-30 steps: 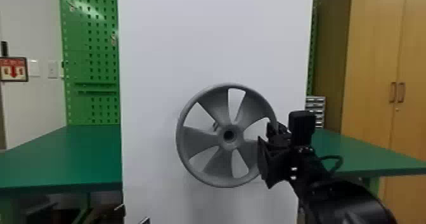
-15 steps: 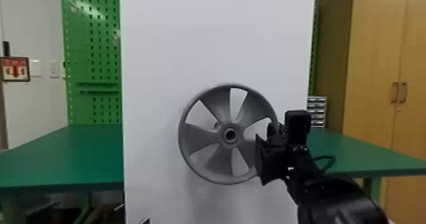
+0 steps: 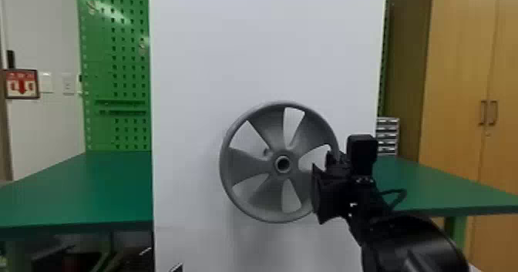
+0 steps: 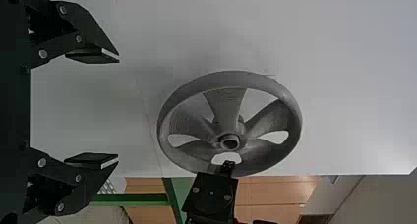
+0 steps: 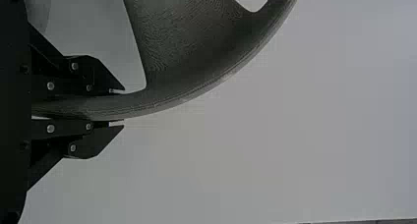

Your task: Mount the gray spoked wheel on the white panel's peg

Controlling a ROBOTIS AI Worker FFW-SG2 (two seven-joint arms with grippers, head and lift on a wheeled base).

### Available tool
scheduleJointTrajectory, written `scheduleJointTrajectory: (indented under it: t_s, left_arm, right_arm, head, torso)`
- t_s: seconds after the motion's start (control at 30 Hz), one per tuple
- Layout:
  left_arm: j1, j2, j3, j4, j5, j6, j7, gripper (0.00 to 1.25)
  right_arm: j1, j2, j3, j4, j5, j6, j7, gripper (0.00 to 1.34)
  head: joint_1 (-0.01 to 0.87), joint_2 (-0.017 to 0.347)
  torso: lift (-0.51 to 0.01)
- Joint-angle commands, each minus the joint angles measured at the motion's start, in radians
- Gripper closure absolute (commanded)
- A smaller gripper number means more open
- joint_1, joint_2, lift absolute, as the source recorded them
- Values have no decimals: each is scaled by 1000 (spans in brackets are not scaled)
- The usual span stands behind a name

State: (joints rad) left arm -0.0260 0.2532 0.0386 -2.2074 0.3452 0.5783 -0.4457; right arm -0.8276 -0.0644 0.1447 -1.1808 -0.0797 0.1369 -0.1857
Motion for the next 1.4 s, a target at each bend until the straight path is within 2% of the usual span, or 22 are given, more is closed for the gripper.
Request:
scheduleJointTrajectory:
  t_s: [0.0,0.33,0.67,0.87,1.07,1.37]
  left_arm:
    - [0,1,1,0,1,0,-1,522]
    - [0,1,0,0,1,0,-1,522]
    - [-2,1,-2,0,1,0,-1,522]
    - [-3,1,-3,0,1,0,-1,522]
    - [-3,1,-3,0,0,0,-1,522]
    - [-3,1,-3,0,1,0,-1,522]
  right_arm:
    - [-2,-3,-2,6,-5,-7,0,1136]
    - [1,-3,-10,7,-25,-13,2,1115]
    - [4,-3,-11,23,-25,-48,6,639]
    - [2,-5,-19,40,-23,-63,34,381]
    - [-1,-6,-28,56,-22,-79,66,16]
    - [-7,-8,-37,79,-8,-106,120,-2]
  head:
    - [123,-8]
    - [123,-8]
    - [123,-8]
    - [123,-8]
    - [123,-8]
    - [123,-8]
  torso:
    - [-399]
    - [-399]
    - [-399]
    - [-399]
    - [-399]
    - [-399]
